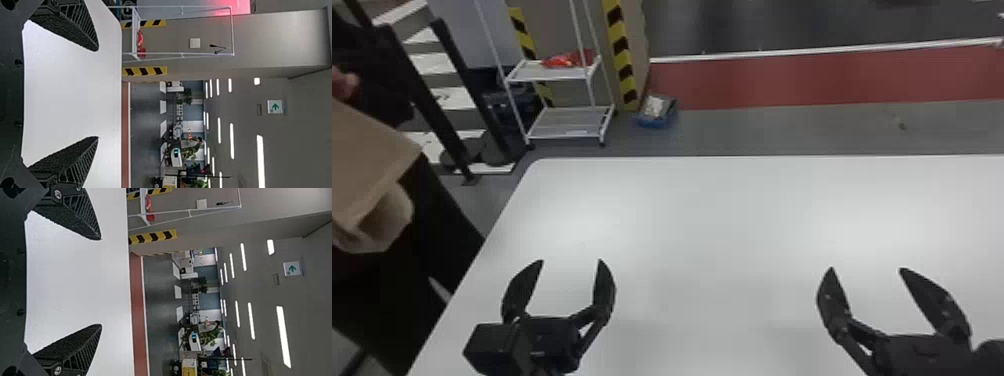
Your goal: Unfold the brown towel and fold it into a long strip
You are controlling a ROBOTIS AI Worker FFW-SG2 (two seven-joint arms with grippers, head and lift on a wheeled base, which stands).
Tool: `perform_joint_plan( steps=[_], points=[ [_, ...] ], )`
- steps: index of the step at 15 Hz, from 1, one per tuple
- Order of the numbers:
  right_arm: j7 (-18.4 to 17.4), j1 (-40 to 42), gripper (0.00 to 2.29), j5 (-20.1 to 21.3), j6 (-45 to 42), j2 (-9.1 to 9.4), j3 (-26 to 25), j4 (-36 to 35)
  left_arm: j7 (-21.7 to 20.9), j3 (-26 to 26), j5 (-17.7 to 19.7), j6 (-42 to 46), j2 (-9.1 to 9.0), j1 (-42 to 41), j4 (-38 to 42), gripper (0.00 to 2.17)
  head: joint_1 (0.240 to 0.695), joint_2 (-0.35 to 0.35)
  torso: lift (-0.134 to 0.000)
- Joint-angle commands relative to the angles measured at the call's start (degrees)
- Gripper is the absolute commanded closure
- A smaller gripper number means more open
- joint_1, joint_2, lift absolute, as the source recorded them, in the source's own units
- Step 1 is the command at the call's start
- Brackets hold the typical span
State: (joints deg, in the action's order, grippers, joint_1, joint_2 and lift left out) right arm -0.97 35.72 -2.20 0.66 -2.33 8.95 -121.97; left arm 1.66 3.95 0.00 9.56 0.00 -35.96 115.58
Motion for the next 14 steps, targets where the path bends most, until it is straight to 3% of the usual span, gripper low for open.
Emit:
perform_joint_plan(
  steps=[1,14],
  points=[
    [0.0,0.0,0.09,0.0,0.0,-0.04,0.1,0.0,0.0,0.0,0.0,0.1,-0.15,-0.2,0.1,0.07,0.695,0.17,-0.123],
    [0.0,-0.7,0.09,0.0,0.9,-0.13,0.3,0.2,0.1,0.0,0.0,0.0,-0.15,0.6,-0.8,0.07,0.695,0.172,-0.123]
  ],
)
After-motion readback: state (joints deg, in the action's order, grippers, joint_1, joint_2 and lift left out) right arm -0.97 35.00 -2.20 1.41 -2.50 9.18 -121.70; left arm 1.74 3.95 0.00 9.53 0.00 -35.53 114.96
